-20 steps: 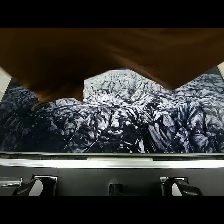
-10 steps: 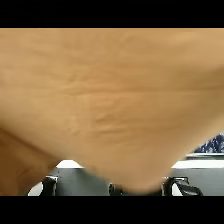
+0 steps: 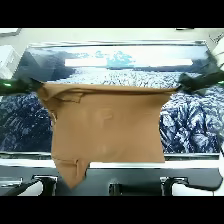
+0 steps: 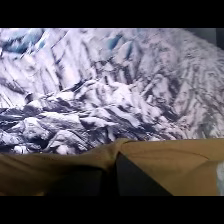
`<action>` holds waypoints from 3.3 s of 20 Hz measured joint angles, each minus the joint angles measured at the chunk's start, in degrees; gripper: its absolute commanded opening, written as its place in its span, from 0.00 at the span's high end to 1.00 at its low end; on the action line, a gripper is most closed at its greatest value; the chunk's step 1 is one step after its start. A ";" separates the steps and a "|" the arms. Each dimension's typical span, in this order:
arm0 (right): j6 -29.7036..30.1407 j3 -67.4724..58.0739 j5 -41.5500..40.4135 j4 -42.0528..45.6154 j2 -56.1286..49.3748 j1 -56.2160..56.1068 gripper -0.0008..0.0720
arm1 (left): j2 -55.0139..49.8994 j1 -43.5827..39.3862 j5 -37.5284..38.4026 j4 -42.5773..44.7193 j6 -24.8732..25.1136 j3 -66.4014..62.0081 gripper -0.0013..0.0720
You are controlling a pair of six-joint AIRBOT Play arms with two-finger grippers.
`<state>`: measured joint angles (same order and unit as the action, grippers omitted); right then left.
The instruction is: Fold the clothes and pants, and hang the long-sleeved shirts on hangers.
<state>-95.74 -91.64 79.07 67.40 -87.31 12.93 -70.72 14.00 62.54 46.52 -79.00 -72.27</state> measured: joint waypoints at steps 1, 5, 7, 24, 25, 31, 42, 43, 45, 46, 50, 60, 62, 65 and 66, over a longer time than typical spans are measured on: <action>-0.37 0.46 -1.36 -2.73 -2.67 0.02 0.94 | -2.73 -0.72 -1.68 -0.76 0.20 0.96 0.95; -0.98 1.33 -7.21 -11.96 -9.35 0.02 0.94 | -10.97 -2.86 -6.45 -4.70 0.44 2.89 0.95; -1.25 1.49 -8.79 -13.79 -10.86 0.02 0.93 | -13.31 -3.67 -7.17 -5.62 0.50 3.26 0.94; 4.24 25.64 8.61 6.47 7.80 14.23 0.16 | -5.14 19.54 16.15 13.60 6.51 28.57 0.20; 4.28 27.06 8.81 6.12 8.35 14.32 0.16 | -5.05 19.82 14.88 12.66 7.80 30.45 0.20; 4.68 30.01 10.38 5.09 9.49 14.51 0.16 | -6.62 17.73 11.30 6.78 12.37 34.93 0.50; 6.64 40.70 5.25 4.57 9.07 7.93 0.07 | -6.19 14.51 6.91 5.44 12.90 35.71 0.95; 6.86 42.40 3.72 2.89 8.76 7.56 0.07 | -5.57 14.45 7.21 5.31 13.03 35.71 0.95; 7.15 45.03 1.09 0.17 8.22 7.15 0.12 | -4.39 14.43 7.58 5.07 13.05 35.74 0.95; 7.21 46.03 -0.07 -1.14 8.04 6.99 0.15 | -3.87 14.43 7.80 5.03 13.05 35.74 0.95; 7.08 47.98 -2.49 -5.75 7.74 4.39 0.41 | -2.73 14.43 8.00 4.92 13.05 35.74 0.95; 9.68 30.21 -3.89 -4.07 13.33 -1.40 0.94 | 3.08 14.36 13.11 3.21 11.91 16.81 0.95; 10.54 17.68 -5.88 -1.95 17.09 -1.60 0.94 | 6.86 14.25 12.33 2.38 10.99 3.72 0.95; 11.26 -2.01 -10.38 4.37 23.10 -1.64 0.94 | 12.48 14.03 8.31 0.98 10.60 -17.42 0.95; 11.32 -7.76 -11.52 7.06 25.24 -1.64 0.94 | 14.38 14.05 6.75 1.36 10.43 -23.98 0.95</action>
<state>-84.42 -99.39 67.55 74.46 -62.06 11.29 -56.34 28.05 69.30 47.88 -68.58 -96.25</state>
